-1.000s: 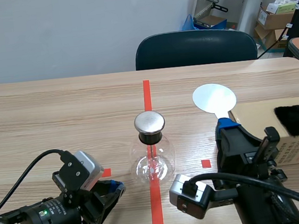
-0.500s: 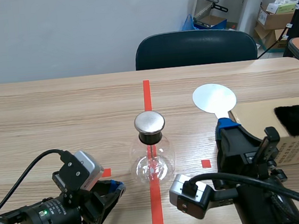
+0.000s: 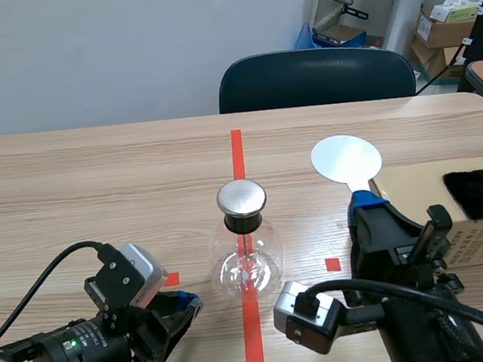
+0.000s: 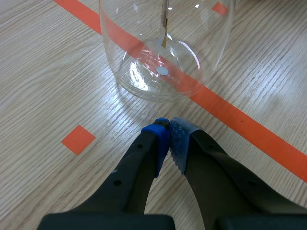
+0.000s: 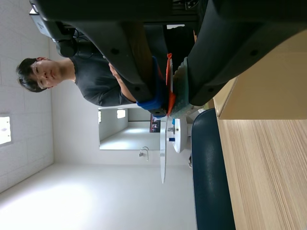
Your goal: Do the electroscope experiment
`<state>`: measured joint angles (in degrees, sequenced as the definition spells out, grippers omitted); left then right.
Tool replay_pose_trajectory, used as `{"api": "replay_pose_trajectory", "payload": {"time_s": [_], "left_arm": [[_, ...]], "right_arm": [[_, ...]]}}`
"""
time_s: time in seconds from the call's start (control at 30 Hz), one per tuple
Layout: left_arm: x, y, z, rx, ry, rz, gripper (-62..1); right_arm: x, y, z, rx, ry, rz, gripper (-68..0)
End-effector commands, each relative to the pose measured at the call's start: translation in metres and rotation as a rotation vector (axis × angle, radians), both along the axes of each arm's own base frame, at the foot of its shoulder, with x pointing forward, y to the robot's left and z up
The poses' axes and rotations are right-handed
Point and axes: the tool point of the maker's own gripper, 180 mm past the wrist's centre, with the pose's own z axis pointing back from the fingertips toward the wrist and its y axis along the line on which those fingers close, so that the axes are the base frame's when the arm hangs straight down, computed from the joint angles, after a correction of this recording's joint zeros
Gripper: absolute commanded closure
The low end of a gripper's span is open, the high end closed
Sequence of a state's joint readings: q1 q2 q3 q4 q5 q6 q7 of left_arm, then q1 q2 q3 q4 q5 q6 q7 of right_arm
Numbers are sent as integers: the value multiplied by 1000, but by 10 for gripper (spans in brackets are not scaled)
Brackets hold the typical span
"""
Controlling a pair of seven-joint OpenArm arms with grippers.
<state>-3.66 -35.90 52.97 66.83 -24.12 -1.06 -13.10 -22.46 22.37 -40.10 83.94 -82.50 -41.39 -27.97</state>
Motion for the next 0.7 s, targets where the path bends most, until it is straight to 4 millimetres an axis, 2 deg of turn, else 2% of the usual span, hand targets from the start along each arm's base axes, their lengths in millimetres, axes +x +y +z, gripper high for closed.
{"api": "replay_pose_trajectory", "payload": {"time_s": [0.0, 0.4, 0.67], "left_arm": [[4, -2, 8, -22, -22, 3, -25], [4, -2, 8, -22, -22, 3, -25], [4, -2, 8, -23, -22, 3, -25]], "right_arm": [[4, -3, 9, 8, -37, -7, -10], [4, -2, 9, 6, -38, -2, -10], [2, 7, 9, -1, -40, 48, -10]]}}
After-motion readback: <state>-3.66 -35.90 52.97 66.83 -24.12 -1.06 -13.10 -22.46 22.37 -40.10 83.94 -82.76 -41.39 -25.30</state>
